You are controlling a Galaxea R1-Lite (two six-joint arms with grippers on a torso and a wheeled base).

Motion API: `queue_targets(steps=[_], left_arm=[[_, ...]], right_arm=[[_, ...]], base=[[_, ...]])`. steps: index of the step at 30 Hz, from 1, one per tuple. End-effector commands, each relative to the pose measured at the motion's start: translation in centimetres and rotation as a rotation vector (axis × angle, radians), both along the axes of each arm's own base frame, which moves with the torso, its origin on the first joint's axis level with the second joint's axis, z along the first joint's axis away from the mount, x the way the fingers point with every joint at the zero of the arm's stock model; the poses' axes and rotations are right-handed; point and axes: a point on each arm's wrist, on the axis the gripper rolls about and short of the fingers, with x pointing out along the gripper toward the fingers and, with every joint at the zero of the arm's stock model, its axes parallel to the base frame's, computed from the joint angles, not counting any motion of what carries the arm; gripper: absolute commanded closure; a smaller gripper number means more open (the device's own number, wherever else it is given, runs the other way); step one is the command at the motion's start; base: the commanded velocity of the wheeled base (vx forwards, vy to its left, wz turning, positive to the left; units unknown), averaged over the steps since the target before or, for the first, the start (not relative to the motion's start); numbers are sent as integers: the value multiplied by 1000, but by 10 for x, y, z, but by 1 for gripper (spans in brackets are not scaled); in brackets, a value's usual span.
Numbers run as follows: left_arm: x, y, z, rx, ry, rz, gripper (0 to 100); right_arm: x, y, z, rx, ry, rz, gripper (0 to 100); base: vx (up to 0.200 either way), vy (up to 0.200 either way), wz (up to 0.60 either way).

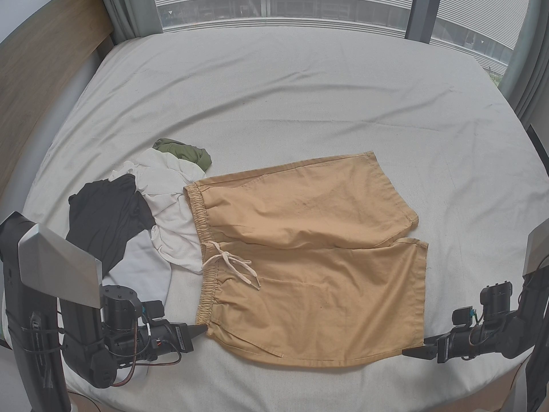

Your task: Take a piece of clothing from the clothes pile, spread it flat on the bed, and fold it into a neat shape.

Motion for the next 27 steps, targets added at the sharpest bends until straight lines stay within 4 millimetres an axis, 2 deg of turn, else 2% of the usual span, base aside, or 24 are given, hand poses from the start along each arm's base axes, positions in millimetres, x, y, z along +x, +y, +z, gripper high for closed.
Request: queue_targets(steps=[1,18,27], left_arm=[[0,0,0,-1,-1,1,100],[-3,0,0,2,10,-4,100],[-13,2,1,7,40,-12,100]], right_arm=[[2,0,-3,14,18,-6,100],[3,0,0,34,9,-8,100],[-9,3,4,33,29,12,100]], base=[[0,0,0],[0,0,0],[0,0,0]])
